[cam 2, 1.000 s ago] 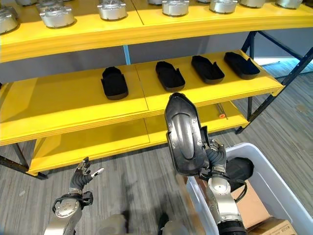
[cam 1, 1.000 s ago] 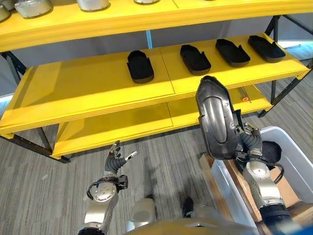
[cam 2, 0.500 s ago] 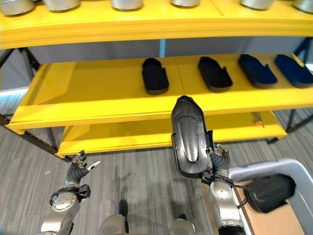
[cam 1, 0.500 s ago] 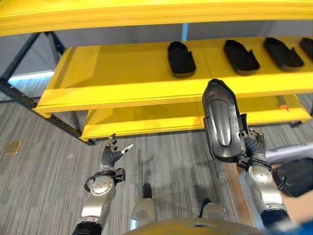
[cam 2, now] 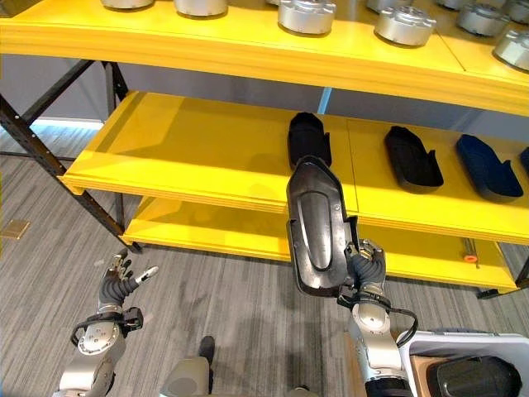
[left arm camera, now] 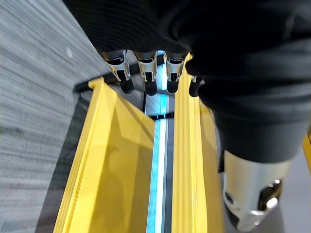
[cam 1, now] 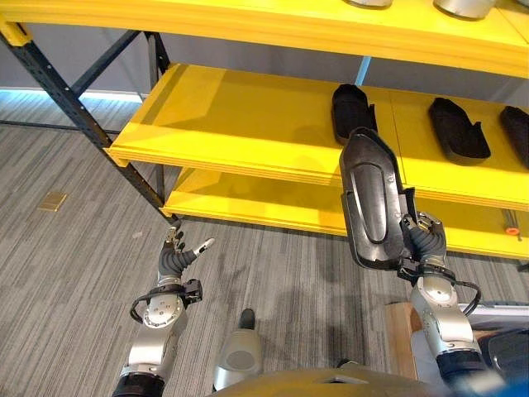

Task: Move parts from the plastic box to the shelf.

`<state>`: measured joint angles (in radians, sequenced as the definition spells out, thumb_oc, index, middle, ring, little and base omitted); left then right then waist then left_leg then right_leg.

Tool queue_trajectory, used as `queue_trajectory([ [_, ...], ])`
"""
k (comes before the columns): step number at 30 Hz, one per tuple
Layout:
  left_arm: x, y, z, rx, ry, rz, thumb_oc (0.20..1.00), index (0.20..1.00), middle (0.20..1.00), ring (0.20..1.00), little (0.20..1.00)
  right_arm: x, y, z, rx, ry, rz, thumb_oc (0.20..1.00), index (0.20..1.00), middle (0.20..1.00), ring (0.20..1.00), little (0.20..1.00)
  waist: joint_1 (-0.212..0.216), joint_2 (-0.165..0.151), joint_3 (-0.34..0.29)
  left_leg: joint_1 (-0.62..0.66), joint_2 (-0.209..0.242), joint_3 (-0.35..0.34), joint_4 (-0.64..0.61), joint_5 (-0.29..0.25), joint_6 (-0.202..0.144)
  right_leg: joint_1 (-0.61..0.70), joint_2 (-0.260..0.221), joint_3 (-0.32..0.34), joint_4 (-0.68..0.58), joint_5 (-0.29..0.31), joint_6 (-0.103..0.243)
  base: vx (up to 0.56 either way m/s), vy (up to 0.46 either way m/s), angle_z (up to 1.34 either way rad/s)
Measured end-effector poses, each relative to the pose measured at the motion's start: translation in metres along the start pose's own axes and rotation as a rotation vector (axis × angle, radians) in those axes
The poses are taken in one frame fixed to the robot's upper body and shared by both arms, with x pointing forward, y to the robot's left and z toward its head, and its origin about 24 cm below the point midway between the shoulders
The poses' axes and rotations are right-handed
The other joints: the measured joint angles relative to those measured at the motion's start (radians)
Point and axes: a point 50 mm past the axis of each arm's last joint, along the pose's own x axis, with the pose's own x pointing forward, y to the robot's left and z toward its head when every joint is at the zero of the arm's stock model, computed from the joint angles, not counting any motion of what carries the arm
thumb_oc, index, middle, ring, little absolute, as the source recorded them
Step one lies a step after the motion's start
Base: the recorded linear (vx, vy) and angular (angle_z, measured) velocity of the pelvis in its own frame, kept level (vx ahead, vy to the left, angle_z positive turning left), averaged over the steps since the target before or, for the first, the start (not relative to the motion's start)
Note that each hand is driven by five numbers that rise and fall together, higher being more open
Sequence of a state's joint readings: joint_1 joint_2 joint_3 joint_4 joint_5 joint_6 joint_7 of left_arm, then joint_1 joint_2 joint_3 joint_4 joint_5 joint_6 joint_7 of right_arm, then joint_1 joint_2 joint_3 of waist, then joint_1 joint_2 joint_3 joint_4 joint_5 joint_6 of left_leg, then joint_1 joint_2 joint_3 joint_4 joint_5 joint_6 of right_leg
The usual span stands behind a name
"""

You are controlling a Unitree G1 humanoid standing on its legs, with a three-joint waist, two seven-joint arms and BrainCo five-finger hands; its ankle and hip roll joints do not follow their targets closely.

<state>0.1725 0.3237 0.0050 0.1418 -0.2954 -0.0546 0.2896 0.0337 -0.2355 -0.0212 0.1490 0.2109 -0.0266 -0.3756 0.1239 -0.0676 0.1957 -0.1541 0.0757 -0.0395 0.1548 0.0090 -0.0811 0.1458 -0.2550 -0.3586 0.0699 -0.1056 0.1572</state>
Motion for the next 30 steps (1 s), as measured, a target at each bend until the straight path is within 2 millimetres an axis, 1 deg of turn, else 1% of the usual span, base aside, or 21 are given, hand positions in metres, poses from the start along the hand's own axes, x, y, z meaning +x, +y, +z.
queue_trajectory([
  [3, 0.0, 0.001, 0.0, 0.0, -0.001, 0.005, 1.0, 1.0, 1.0, 1.0, 1.0, 0.0, 0.004, 0.001, 0.001, -0.005, 0.012, 0.2, 0.2, 0.2, 0.2, 0.2, 0.01, -0.008, -0.009, -0.033, -0.013, -0.017, 0.025, 0.0, 0.0, -0.01, -0.007, -0.02, 0.001, 0.0, 0.001, 0.03, 0.105, 0.2],
  [7, 0.001, 0.0, 0.002, -0.003, -0.008, 0.003, 1.0, 1.0, 1.0, 1.0, 1.0, 0.007, 0.017, 0.014, 0.015, -0.047, 0.049, 0.2, 0.2, 0.2, 0.2, 0.2, 0.029, -0.005, -0.009, -0.08, -0.035, -0.017, 0.087, -0.026, 0.017, -0.035, -0.03, -0.02, 0.018, 0.006, 0.014, 0.03, 0.154, 0.03],
  [10, 0.001, 0.002, 0.002, 0.001, -0.009, 0.006, 1.0, 1.0, 1.0, 1.0, 1.0, 0.009, 0.024, 0.019, 0.026, -0.065, 0.07, 0.2, 0.2, 0.2, 0.2, 0.2, 0.039, -0.002, -0.01, -0.096, -0.061, 0.008, 0.166, -0.082, 0.044, -0.032, -0.065, -0.009, 0.037, 0.004, 0.013, 0.06, 0.308, -0.11],
  [11, 0.001, 0.002, 0.002, 0.003, -0.01, 0.004, 1.0, 1.0, 1.0, 1.0, 1.0, 0.009, 0.025, 0.02, 0.034, -0.066, 0.068, 0.2, 0.2, 0.2, 0.2, 0.2, 0.033, 0.002, -0.009, -0.107, -0.079, 0.01, 0.199, -0.112, 0.074, -0.036, -0.086, -0.011, 0.069, 0.012, 0.01, 0.04, 0.294, 0.07],
  [12, 0.001, 0.002, 0.002, 0.004, -0.01, 0.004, 1.0, 1.0, 1.0, 1.0, 1.0, 0.008, 0.026, 0.018, 0.039, -0.059, 0.068, 0.2, 0.2, 0.2, 0.2, 0.2, 0.026, 0.008, -0.007, -0.101, -0.088, 0.012, 0.205, -0.114, 0.074, -0.049, -0.103, -0.008, 0.105, 0.019, 0.0, 0.06, 0.332, 0.06],
  [13, 0.001, 0.001, 0.002, 0.003, -0.007, 0.003, 1.0, 1.0, 1.0, 1.0, 1.0, 0.006, 0.028, 0.019, 0.04, -0.064, 0.078, 0.2, 0.2, 0.2, 0.2, 0.2, 0.016, 0.025, -0.001, -0.112, -0.095, 0.05, 0.267, -0.143, 0.113, -0.085, -0.135, 0.0, 0.2, 0.025, -0.01, 0.07, 0.184, 0.08],
  [14, 0.002, 0.004, 0.002, 0.012, -0.007, 0.006, 1.0, 1.0, 1.0, 1.0, 1.0, 0.005, 0.029, 0.018, 0.042, -0.06, 0.084, 0.2, 0.2, 0.2, 0.2, 0.2, 0.001, 0.037, -0.001, -0.093, -0.101, 0.082, 0.254, -0.168, 0.128, -0.123, -0.158, -0.001, 0.265, 0.049, -0.04, 0.12, 0.243, -0.09],
  [15, 0.001, 0.005, 0.001, 0.012, -0.006, 0.009, 1.0, 1.0, 1.0, 1.0, 1.0, 0.003, 0.033, 0.017, 0.037, -0.058, 0.104, 0.2, 0.2, 0.2, 0.2, 0.2, -0.002, 0.051, -0.008, -0.087, -0.102, 0.087, 0.238, -0.17, 0.132, -0.148, -0.166, 0.007, 0.297, 0.093, -0.054, 0.12, 0.155, -0.38],
  [16, 0.003, 0.008, 0.003, 0.009, -0.015, 0.024, 1.0, 1.0, 1.0, 1.0, 1.0, 0.002, 0.041, 0.018, 0.034, -0.06, 0.144, 0.2, 0.2, 0.2, 0.2, 0.2, 0.003, 0.065, 0.008, -0.044, -0.104, 0.094, 0.178, -0.131, 0.143, -0.211, -0.163, 0.026, 0.363, 0.078, -0.045, 0.12, 0.095, -0.44],
  [18, 0.006, 0.01, 0.008, 0.007, -0.034, 0.03, 1.0, 1.0, 1.0, 1.0, 1.0, -0.002, 0.046, 0.015, 0.027, -0.053, 0.189, 0.2, 0.2, 0.2, 0.2, 0.2, -0.008, 0.072, 0.013, 0.008, -0.104, 0.097, 0.068, -0.088, 0.162, -0.275, -0.081, 0.032, 0.342, 0.024, -0.04, 0.12, 0.012, -0.23],
  [19, 0.006, 0.009, 0.01, 0.005, -0.039, 0.029, 1.0, 1.0, 1.0, 1.0, 1.0, -0.002, 0.047, 0.015, 0.027, -0.052, 0.196, 0.2, 0.2, 0.2, 0.2, 0.2, -0.012, 0.071, 0.016, 0.039, -0.108, 0.11, 0.008, -0.056, 0.151, -0.305, -0.029, 0.023, 0.284, 0.019, -0.026, 0.13, -0.041, -0.07],
  [20, 0.006, 0.009, 0.01, 0.002, -0.04, 0.027, 1.0, 1.0, 1.0, 1.0, 1.0, -0.002, 0.046, 0.015, 0.025, -0.053, 0.195, 0.2, 0.2, 0.2, 0.2, 0.2, -0.017, 0.065, 0.018, 0.057, -0.118, 0.112, -0.015, -0.05, 0.15, -0.326, -0.015, 0.012, 0.253, 0.021, -0.024, 0.09, -0.043, -0.03],
  [21, 0.006, 0.008, 0.009, -0.002, -0.038, 0.03, 1.0, 1.0, 1.0, 1.0, 1.0, -0.002, 0.046, 0.016, 0.025, -0.054, 0.198, 0.2, 0.2, 0.2, 0.2, 0.2, -0.019, 0.061, 0.021, 0.077, -0.126, 0.123, -0.04, -0.043, 0.147, -0.33, 0.004, 0.011, 0.205, 0.029, -0.011, 0.18, -0.136, 0.07],
  [22, 0.004, 0.008, 0.006, -0.004, -0.03, 0.027, 1.0, 1.0, 1.0, 1.0, 1.0, -0.002, 0.046, 0.015, 0.025, -0.053, 0.198, 0.2, 0.2, 0.2, 0.2, 0.2, -0.031, 0.055, 0.025, 0.099, -0.143, 0.132, -0.053, -0.043, 0.148, -0.341, 0.029, 0.013, 0.128, 0.058, -0.014, 0.13, -0.112, 0.03],
  [23, 0.002, 0.008, 0.004, -0.005, -0.02, 0.03, 1.0, 1.0, 1.0, 1.0, 1.0, -0.002, 0.045, 0.015, 0.022, -0.053, 0.198, 0.2, 0.2, 0.2, 0.2, 0.2, -0.033, 0.053, 0.025, 0.111, -0.15, 0.135, -0.06, -0.047, 0.152, -0.355, 0.042, 0.016, 0.094, 0.078, -0.026, 0.18, -0.173, 0.0],
  [24, 0.001, 0.008, 0.001, -0.01, -0.012, 0.035, 1.0, 1.0, 1.0, 1.0, 1.0, -0.001, 0.045, 0.015, 0.018, -0.054, 0.2, 0.2, 0.2, 0.2, 0.2, 0.2, -0.034, 0.052, 0.024, 0.116, -0.156, 0.126, -0.068, -0.047, 0.15, -0.358, 0.068, 0.059, 0.081, 0.086, -0.016, 0.09, -0.102, 0.21],
  [25, -0.001, 0.008, -0.002, -0.009, 0.001, 0.034, 1.0, 1.0, 1.0, 1.0, 1.0, -0.002, 0.043, 0.014, 0.013, -0.054, 0.203, 0.2, 0.2, 0.2, 0.2, 0.2, -0.054, 0.054, 0.025, 0.12, -0.161, 0.103, -0.073, -0.046, 0.149, -0.349, 0.096, 0.148, 0.05, 0.098, -0.024, 0.1, -0.103, 0.49],
  [26, -0.001, 0.006, -0.002, -0.008, 0.001, 0.022, 1.0, 1.0, 1.0, 1.0, 1.0, -0.003, 0.04, 0.012, 0.007, -0.044, 0.195, 0.2, 0.2, 0.2, 0.2, 0.2, -0.066, 0.047, 0.021, 0.131, -0.168, 0.1, -0.089, -0.041, 0.149, -0.344, 0.099, 0.153, 0.049, 0.107, -0.037, 0.17, -0.169, 0.56],
  [27, -0.004, 0.006, -0.005, -0.002, 0.012, 0.015, 1.0, 1.0, 1.0, 1.0, 1.0, -0.003, 0.036, 0.009, -0.004, -0.037, 0.19, 0.2, 0.2, 0.2, 0.2, 0.2, -0.06, 0.037, 0.015, 0.147, -0.176, 0.103, -0.114, -0.036, 0.156, -0.331, 0.106, 0.149, 0.035, 0.117, -0.049, 0.17, -0.178, 0.22],
  [29, -0.008, 0.005, -0.011, -0.008, 0.03, 0.018, 1.0, 1.0, 1.0, 1.0, 1.0, -0.002, 0.031, 0.008, -0.017, -0.036, 0.188, 0.2, 0.2, 0.2, 0.2, 0.2, -0.057, 0.037, 0.013, 0.178, -0.179, 0.099, -0.137, -0.036, 0.156, -0.289, 0.117, 0.144, 0.026, 0.124, -0.058, 0.19, -0.216, 0.03],
  [30, -0.009, 0.005, -0.012, -0.011, 0.034, 0.016, 1.0, 1.0, 1.0, 1.0, 1.0, -0.002, 0.029, 0.008, -0.021, -0.036, 0.185, 0.2, 0.2, 0.2, 0.2, 0.2, -0.06, 0.036, 0.012, 0.182, -0.178, 0.095, -0.138, -0.036, 0.156, -0.274, 0.116, 0.131, 0.01, 0.136, -0.071, 0.14, -0.197, 0.06],
])
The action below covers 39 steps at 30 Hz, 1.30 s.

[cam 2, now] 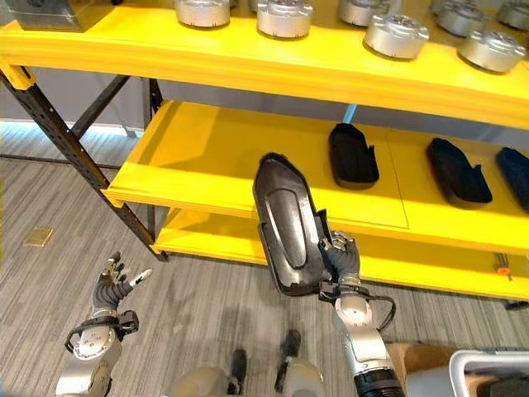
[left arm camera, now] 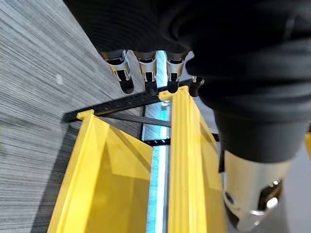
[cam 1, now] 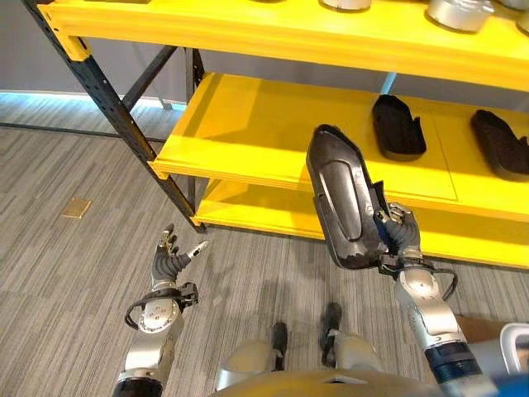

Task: Move parts from the plastic box to the shelf.

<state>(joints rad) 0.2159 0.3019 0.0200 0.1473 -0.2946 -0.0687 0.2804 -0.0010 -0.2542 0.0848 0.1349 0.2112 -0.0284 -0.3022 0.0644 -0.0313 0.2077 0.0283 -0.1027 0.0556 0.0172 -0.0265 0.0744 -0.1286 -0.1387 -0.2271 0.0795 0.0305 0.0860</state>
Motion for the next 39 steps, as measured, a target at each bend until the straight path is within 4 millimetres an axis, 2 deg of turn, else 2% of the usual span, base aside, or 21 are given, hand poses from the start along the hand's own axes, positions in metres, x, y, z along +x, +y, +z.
queue_trajectory([
  [2, 0.0, -0.003, 0.0, -0.004, 0.0, -0.009, 1.0, 1.0, 1.0, 1.0, 1.0, 0.0, -0.003, 0.0, 0.0, 0.0, -0.009, 0.2, 0.2, 0.2, 0.2, 0.2, -0.015, 0.0, -0.001, 0.01, 0.005, -0.018, -0.001, -0.001, 0.0, 0.025, 0.0, -0.035, -0.029, 0.05, -0.013, 0.12, -0.191, 0.19],
  [3, 0.001, -0.007, 0.001, -0.004, -0.003, -0.025, 1.0, 1.0, 1.0, 1.0, 1.0, 0.001, -0.004, 0.0, 0.0, 0.0, -0.014, 0.2, 0.2, 0.2, 0.2, 0.2, -0.021, 0.003, -0.002, 0.018, 0.015, -0.027, -0.002, -0.002, -0.003, 0.053, 0.015, -0.044, -0.048, 0.061, -0.041, 0.1, -0.165, 0.19],
  [5, 0.001, -0.012, 0.003, -0.008, -0.01, -0.049, 1.0, 1.0, 1.0, 1.0, 1.0, 0.001, -0.005, 0.001, 0.0, -0.003, -0.017, 0.2, 0.2, 0.2, 0.2, 0.2, -0.022, 0.009, -0.005, 0.027, 0.033, -0.035, -0.001, -0.011, -0.018, 0.077, 0.035, -0.049, -0.075, 0.061, -0.045, 0.07, -0.138, 0.1],
  [9, 0.005, -0.026, 0.01, -0.025, -0.034, -0.088, 1.0, 1.0, 1.0, 1.0, 1.0, 0.003, -0.013, 0.003, -0.012, -0.012, -0.049, 0.2, 0.2, 0.2, 0.2, 0.2, -0.051, 0.022, -0.013, 0.043, 0.068, -0.068, -0.016, -0.021, -0.04, 0.106, 0.067, -0.089, -0.082, 0.031, -0.08, 0.07, -0.154, 0.22],
  [13, 0.005, -0.027, 0.01, -0.029, -0.034, -0.09, 1.0, 1.0, 1.0, 1.0, 1.0, 0.004, -0.02, 0.004, -0.032, -0.016, -0.066, 0.2, 0.2, 0.2, 0.2, 0.2, -0.054, 0.026, -0.017, 0.036, 0.092, -0.074, -0.002, -0.038, -0.067, 0.111, 0.092, -0.091, -0.077, 0.01, -0.1, 0.05, -0.162, 0.04],
  [15, 0.004, -0.025, 0.008, -0.026, -0.027, -0.089, 1.0, 1.0, 1.0, 1.0, 1.0, 0.004, -0.019, 0.004, -0.028, -0.015, -0.063, 0.2, 0.2, 0.2, 0.2, 0.2, -0.05, 0.02, -0.013, -0.002, 0.098, -0.077, 0.091, -0.063, -0.102, 0.108, 0.106, -0.089, -0.068, -0.017, -0.108, -0.02, -0.109, 0.08],
  [16, 0.006, -0.026, 0.011, -0.029, -0.038, -0.094, 1.0, 1.0, 1.0, 1.0, 1.0, 0.003, -0.019, 0.003, -0.025, -0.014, -0.063, 0.2, 0.2, 0.2, 0.2, 0.2, -0.052, 0.009, -0.013, -0.025, 0.093, -0.075, 0.131, -0.068, -0.105, 0.106, 0.093, -0.086, -0.07, -0.018, -0.11, -0.05, -0.092, 0.13],
  [17, 0.006, -0.027, 0.011, -0.04, -0.034, -0.101, 1.0, 1.0, 1.0, 1.0, 1.0, 0.004, -0.018, 0.005, -0.028, -0.021, -0.056, 0.2, 0.2, 0.2, 0.2, 0.2, -0.04, -0.003, -0.004, -0.115, 0.083, -0.076, 0.31, -0.074, -0.113, 0.104, 0.084, -0.088, -0.063, -0.025, -0.129, -0.05, -0.063, 0.02],
  [18, 0.005, -0.028, 0.009, -0.042, -0.026, -0.107, 1.0, 1.0, 1.0, 1.0, 1.0, 0.004, -0.018, 0.005, -0.03, -0.023, -0.055, 0.2, 0.2, 0.2, 0.2, 0.2, -0.026, -0.005, -0.001, -0.145, 0.08, -0.089, 0.38, -0.069, -0.116, 0.109, 0.081, -0.087, -0.061, -0.023, -0.138, -0.02, -0.039, -0.05],
  [20, 0.003, -0.029, 0.005, -0.058, -0.009, -0.114, 1.0, 1.0, 1.0, 1.0, 1.0, 0.005, -0.019, 0.008, -0.029, -0.036, -0.058, 0.2, 0.2, 0.2, 0.2, 0.2, -0.017, 0.007, 0.015, -0.204, 0.08, -0.113, 0.506, -0.057, -0.116, 0.113, 0.085, -0.091, -0.041, -0.047, -0.158, 0.07, 0.029, 0.0],
  [21, 0.003, -0.028, 0.005, -0.059, -0.006, -0.113, 1.0, 1.0, 1.0, 1.0, 1.0, 0.005, -0.017, 0.008, -0.024, -0.036, -0.057, 0.2, 0.2, 0.2, 0.2, 0.2, -0.019, 0.001, 0.02, -0.223, 0.091, -0.114, 0.512, -0.08, -0.113, 0.113, 0.083, -0.092, -0.045, -0.052, -0.159, 0.12, 0.114, 0.11],
  [23, 0.004, -0.029, 0.006, -0.06, -0.01, -0.113, 1.0, 1.0, 1.0, 1.0, 1.0, 0.007, -0.013, 0.01, -0.017, -0.044, -0.044, 0.2, 0.2, 0.2, 0.2, 0.2, -0.021, -0.007, 0.029, -0.211, 0.152, -0.108, 0.371, -0.077, -0.119, 0.107, 0.081, -0.091, -0.046, -0.053, -0.163, 0.11, 0.164, 0.07],
  [25, 0.008, -0.032, 0.011, -0.064, -0.02, -0.122, 1.0, 1.0, 1.0, 1.0, 1.0, 0.013, -0.01, 0.017, -0.014, -0.067, -0.045, 0.2, 0.2, 0.2, 0.2, 0.2, -0.021, -0.004, 0.046, -0.194, 0.29, -0.123, 0.097, -0.017, -0.171, 0.09, 0.104, -0.088, -0.045, -0.053, -0.152, 0.13, 0.17, -0.04],
  [27, 0.008, -0.036, 0.011, -0.071, -0.017, -0.129, 1.0, 1.0, 1.0, 1.0, 1.0, 0.019, -0.009, 0.026, -0.019, -0.099, -0.042, 0.2, 0.2, 0.2, 0.2, 0.2, -0.018, 0.022, 0.071, -0.174, 0.399, -0.119, -0.016, 0.03, -0.193, 0.094, 0.124, -0.064, -0.039, -0.05, -0.145, 0.13, 0.199, -0.37],
  [28, 0.008, -0.037, 0.011, -0.07, -0.015, -0.135, 1.0, 1.0, 1.0, 1.0, 1.0, 0.019, -0.009, 0.027, -0.019, -0.103, -0.041, 0.2, 0.2, 0.2, 0.2, 0.2, -0.018, 0.03, 0.074, -0.163, 0.404, -0.118, -0.02, 0.04, -0.194, 0.099, 0.124, -0.051, -0.04, -0.05, -0.143, 0.14, 0.227, -0.58],
  [31, 0.005, -0.041, 0.009, -0.088, -0.008, -0.141, 1.0, 1.0, 1.0, 1.0, 1.0, 0.017, -0.011, 0.026, -0.028, -0.1, -0.042, 0.2, 0.2, 0.2, 0.2, 0.2, -0.031, 0.079, 0.058, -0.109, 0.374, -0.072, -0.023, 0.046, -0.186, 0.137, 0.128, -0.031, -0.074, -0.032, -0.106, 0.14, 0.221, -0.32],
  [32, 0.005, -0.045, 0.01, -0.098, -0.016, -0.15, 1.0, 1.0, 1.0, 1.0, 1.0, 0.019, -0.016, 0.028, -0.047, -0.107, -0.048, 0.2, 0.2, 0.2, 0.2, 0.2, -0.041, 0.114, 0.053, -0.077, 0.36, -0.084, -0.044, 0.091, -0.178, 0.147, 0.137, -0.026, -0.077, -0.029, -0.081, 0.15, 0.283, -0.14],
  [33, 0.007, -0.045, 0.013, -0.092, -0.025, -0.153, 1.0, 1.0, 1.0, 1.0, 1.0, 0.018, -0.015, 0.027, -0.041, -0.104, -0.049, 0.2, 0.2, 0.2, 0.2, 0.2, -0.035, 0.107, 0.054, -0.079, 0.35, -0.072, -0.045, 0.105, -0.2, 0.147, 0.123, -0.015, -0.077, -0.031, -0.07, 0.11, 0.214, -0.12],
  [34, 0.008, -0.044, 0.015, -0.084, -0.031, -0.155, 1.0, 1.0, 1.0, 1.0, 1.0, 0.016, -0.015, 0.025, -0.037, -0.098, -0.048, 0.2, 0.2, 0.2, 0.2, 0.2, -0.033, 0.085, 0.056, -0.075, 0.314, -0.064, -0.044, 0.108, -0.199, 0.146, 0.086, -0.01, -0.078, -0.023, -0.05, 0.09, 0.211, 0.01],
  [36, 0.011, -0.046, 0.02, -0.074, -0.051, -0.171, 1.0, 1.0, 1.0, 1.0, 1.0, 0.016, -0.013, 0.025, -0.031, -0.096, -0.046, 0.2, 0.2, 0.2, 0.2, 0.2, -0.021, 0.06, 0.053, -0.077, 0.254, -0.059, -0.041, 0.102, -0.175, 0.145, 0.027, -0.007, -0.078, -0.022, -0.022, 0.05, 0.143, 0.13],
  [39, 0.013, -0.044, 0.025, -0.056, -0.07, -0.174, 1.0, 1.0, 1.0, 1.0, 1.0, 0.02, 0.0, 0.032, 0.005, -0.12, -0.02, 0.2, 0.2, 0.2, 0.2, 0.2, 0.006, 0.053, 0.056, -0.077, 0.204, -0.045, -0.026, 0.084, -0.148, 0.154, -0.022, -0.005, -0.09, -0.015, 0.004, 0.03, 0.18, 0.04],
])
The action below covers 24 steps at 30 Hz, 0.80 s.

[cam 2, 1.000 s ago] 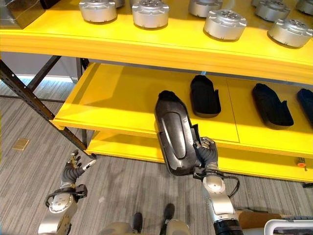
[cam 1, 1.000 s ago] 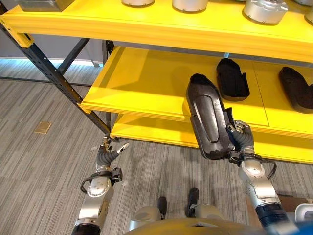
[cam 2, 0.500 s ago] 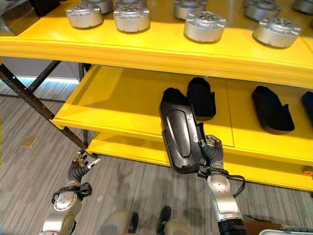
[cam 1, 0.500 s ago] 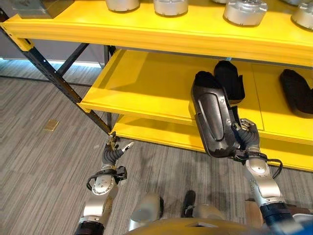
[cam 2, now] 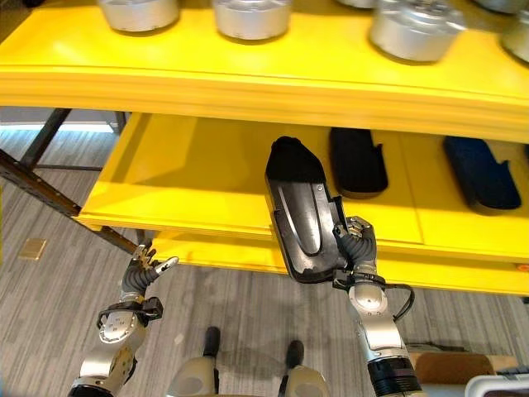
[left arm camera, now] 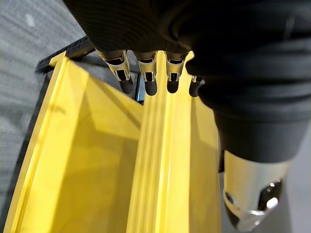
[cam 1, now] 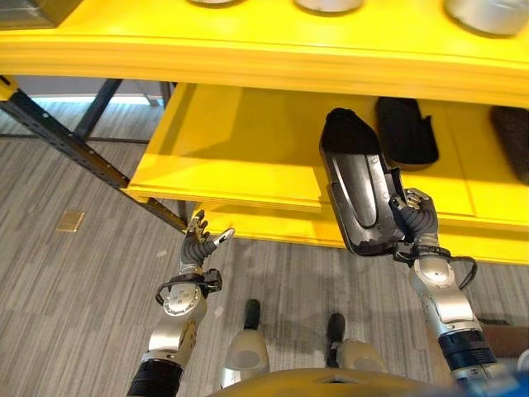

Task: Move parts from the plastic box to the shelf.

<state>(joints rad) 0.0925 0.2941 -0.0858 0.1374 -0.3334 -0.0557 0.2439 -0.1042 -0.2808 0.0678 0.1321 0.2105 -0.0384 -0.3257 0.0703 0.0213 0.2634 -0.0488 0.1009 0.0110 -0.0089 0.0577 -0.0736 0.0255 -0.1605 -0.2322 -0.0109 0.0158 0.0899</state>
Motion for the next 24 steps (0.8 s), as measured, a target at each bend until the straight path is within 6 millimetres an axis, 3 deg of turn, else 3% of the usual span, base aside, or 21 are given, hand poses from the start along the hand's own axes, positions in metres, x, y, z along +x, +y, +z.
queue_trajectory([
  [7, -0.001, -0.001, 0.004, 0.019, -0.013, -0.023, 1.0, 1.0, 1.0, 1.0, 1.0, 0.026, 0.03, 0.046, 0.04, -0.153, 0.062, 0.2, 0.2, 0.2, 0.2, 0.2, 0.037, -0.022, 0.013, -0.023, -0.02, 0.004, 0.029, -0.021, 0.012, 0.002, -0.017, -0.002, -0.017, 0.0, 0.018, -0.01, 0.076, 0.02],
  [8, 0.0, -0.001, 0.005, 0.027, -0.017, -0.033, 1.0, 1.0, 1.0, 1.0, 1.0, 0.033, 0.037, 0.061, 0.061, -0.196, 0.072, 0.2, 0.2, 0.2, 0.2, 0.2, 0.042, -0.03, 0.018, -0.054, -0.017, 0.002, 0.063, -0.034, 0.012, -0.014, -0.015, -0.003, -0.015, 0.002, 0.019, -0.06, 0.048, 0.01],
  [14, 0.001, -0.013, 0.008, 0.008, -0.025, -0.083, 1.0, 1.0, 1.0, 1.0, 1.0, 0.049, 0.056, 0.082, 0.141, -0.211, 0.102, 0.2, 0.2, 0.2, 0.2, 0.2, 0.059, -0.038, 0.032, -0.131, -0.017, -0.01, 0.13, -0.054, 0.015, -0.058, -0.016, -0.008, -0.004, 0.006, 0.019, -0.07, 0.016, 0.05],
  [17, 0.004, -0.016, 0.014, 0.018, -0.042, -0.106, 1.0, 1.0, 1.0, 1.0, 1.0, 0.06, 0.063, 0.093, 0.152, -0.212, 0.104, 0.2, 0.2, 0.2, 0.2, 0.2, 0.061, -0.034, 0.045, -0.174, -0.018, -0.02, 0.162, -0.057, 0.018, -0.093, -0.018, -0.012, 0.022, 0.007, 0.019, -0.1, 0.011, 0.05],
  [21, 0.008, -0.016, 0.025, 0.045, -0.082, -0.128, 1.0, 1.0, 1.0, 1.0, 1.0, 0.077, 0.071, 0.132, 0.168, -0.291, 0.095, 0.2, 0.2, 0.2, 0.2, 0.2, 0.059, -0.013, 0.107, -0.236, -0.014, -0.022, 0.22, -0.067, 0.021, -0.16, -0.022, -0.006, 0.085, -0.004, 0.011, -0.1, 0.024, -0.01],
  [24, 0.01, -0.02, 0.031, 0.016, -0.094, -0.149, 1.0, 1.0, 1.0, 1.0, 1.0, 0.086, 0.076, 0.149, 0.195, -0.3, 0.079, 0.2, 0.2, 0.2, 0.2, 0.2, 0.06, 0.005, 0.138, -0.285, -0.015, -0.025, 0.272, -0.08, 0.027, -0.213, -0.028, -0.003, 0.145, -0.018, 0.011, -0.07, 0.016, -0.02],
])
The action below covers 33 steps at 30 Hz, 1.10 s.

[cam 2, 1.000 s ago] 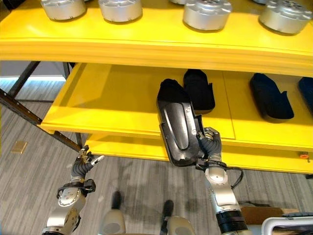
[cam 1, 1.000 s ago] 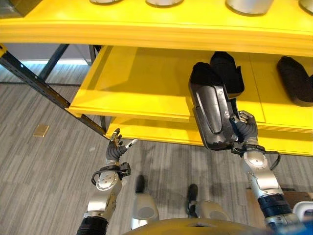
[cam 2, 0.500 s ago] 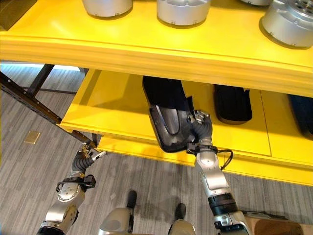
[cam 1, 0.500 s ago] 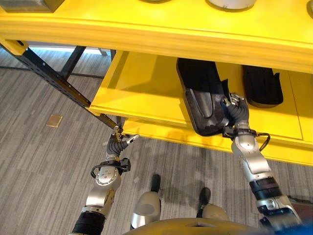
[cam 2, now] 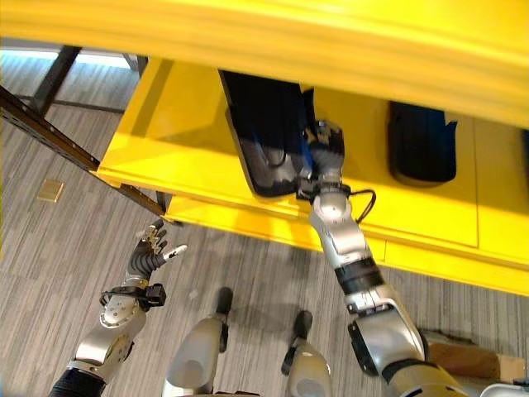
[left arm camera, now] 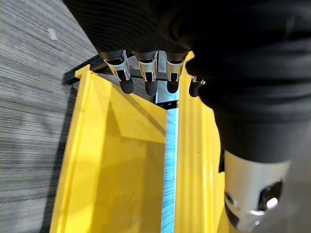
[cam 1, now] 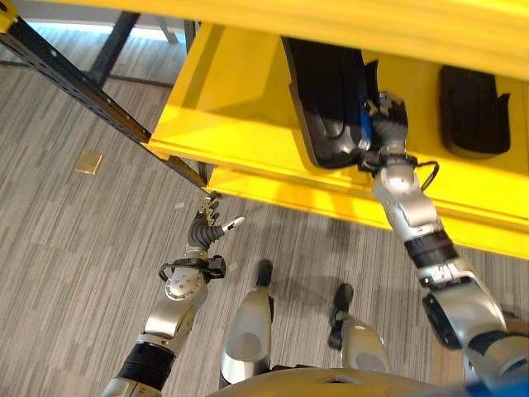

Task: Move parts from the plastic box to the shelf.

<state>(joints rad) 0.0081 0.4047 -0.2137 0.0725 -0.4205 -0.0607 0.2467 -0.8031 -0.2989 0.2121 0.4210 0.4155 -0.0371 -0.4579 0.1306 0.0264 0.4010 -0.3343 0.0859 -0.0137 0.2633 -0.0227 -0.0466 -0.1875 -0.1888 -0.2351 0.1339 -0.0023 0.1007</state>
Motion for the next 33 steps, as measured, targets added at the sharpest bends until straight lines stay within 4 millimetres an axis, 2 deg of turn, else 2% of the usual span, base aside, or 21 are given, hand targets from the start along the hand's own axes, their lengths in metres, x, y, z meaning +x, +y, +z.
queue_trajectory([
  [6, 0.008, -0.009, 0.015, 0.001, -0.058, -0.039, 1.0, 1.0, 1.0, 1.0, 1.0, 0.021, -0.009, 0.021, 0.023, -0.017, -0.068, 0.2, 0.2, 0.2, 0.2, 0.2, 0.015, 0.009, 0.063, -0.072, -0.002, -0.008, 0.09, -0.024, 0.008, -0.073, -0.014, 0.006, 0.102, -0.034, -0.006, -0.05, 0.019, 0.03],
  [9, 0.01, -0.015, 0.017, -0.019, -0.062, -0.065, 1.0, 1.0, 1.0, 1.0, 1.0, 0.03, -0.019, 0.025, 0.008, -0.009, -0.111, 0.2, 0.2, 0.2, 0.2, 0.2, 0.017, 0.008, 0.07, -0.107, -0.011, -0.022, 0.126, -0.032, 0.012, -0.1, -0.024, 0.003, 0.141, -0.049, -0.004, -0.06, 0.017, 0.11],
  [15, 0.012, -0.024, 0.02, -0.015, -0.071, -0.11, 1.0, 1.0, 1.0, 1.0, 1.0, 0.05, -0.025, 0.05, 0.052, -0.024, -0.181, 0.2, 0.2, 0.2, 0.2, 0.2, 0.023, 0.012, 0.092, -0.177, -0.02, -0.028, 0.193, -0.046, 0.022, -0.17, -0.04, 0.006, 0.216, -0.066, -0.005, -0.03, 0.02, 0.04],
  [18, 0.012, -0.027, 0.02, 0.001, -0.068, -0.131, 1.0, 1.0, 1.0, 1.0, 1.0, 0.056, -0.027, 0.054, 0.079, -0.006, -0.208, 0.2, 0.2, 0.2, 0.2, 0.2, 0.021, 0.011, 0.101, -0.187, -0.023, -0.034, 0.209, -0.051, 0.023, -0.171, -0.042, 0.005, 0.223, -0.068, -0.005, -0.01, 0.0, 0.06],
  [21, 0.015, -0.028, 0.024, -0.003, -0.08, -0.141, 1.0, 1.0, 1.0, 1.0, 1.0, 0.062, -0.042, 0.059, 0.073, -0.004, -0.26, 0.2, 0.2, 0.2, 0.2, 0.2, 0.024, 0.011, 0.101, -0.203, -0.03, -0.051, 0.214, -0.052, 0.025, -0.172, -0.045, -0.01, 0.224, -0.073, 0.0, -0.01, 0.006, 0.15],
  [24, 0.014, -0.027, 0.023, -0.01, -0.071, -0.141, 1.0, 1.0, 1.0, 1.0, 1.0, 0.071, -0.048, 0.063, 0.061, 0.028, -0.309, 0.2, 0.2, 0.2, 0.2, 0.2, 0.024, 0.011, 0.101, -0.205, -0.037, -0.051, 0.214, -0.052, 0.026, -0.173, -0.052, -0.012, 0.223, -0.071, 0.002, 0.0, 0.005, 0.03],
  [33, 0.019, -0.032, 0.032, -0.017, -0.11, -0.164, 1.0, 1.0, 1.0, 1.0, 1.0, 0.082, -0.058, 0.082, 0.029, 0.034, -0.339, 0.2, 0.2, 0.2, 0.2, 0.2, 0.023, 0.011, 0.101, -0.205, -0.041, -0.052, 0.216, -0.05, 0.029, -0.172, -0.055, -0.016, 0.22, -0.066, 0.011, 0.0, 0.001, 0.01],
])
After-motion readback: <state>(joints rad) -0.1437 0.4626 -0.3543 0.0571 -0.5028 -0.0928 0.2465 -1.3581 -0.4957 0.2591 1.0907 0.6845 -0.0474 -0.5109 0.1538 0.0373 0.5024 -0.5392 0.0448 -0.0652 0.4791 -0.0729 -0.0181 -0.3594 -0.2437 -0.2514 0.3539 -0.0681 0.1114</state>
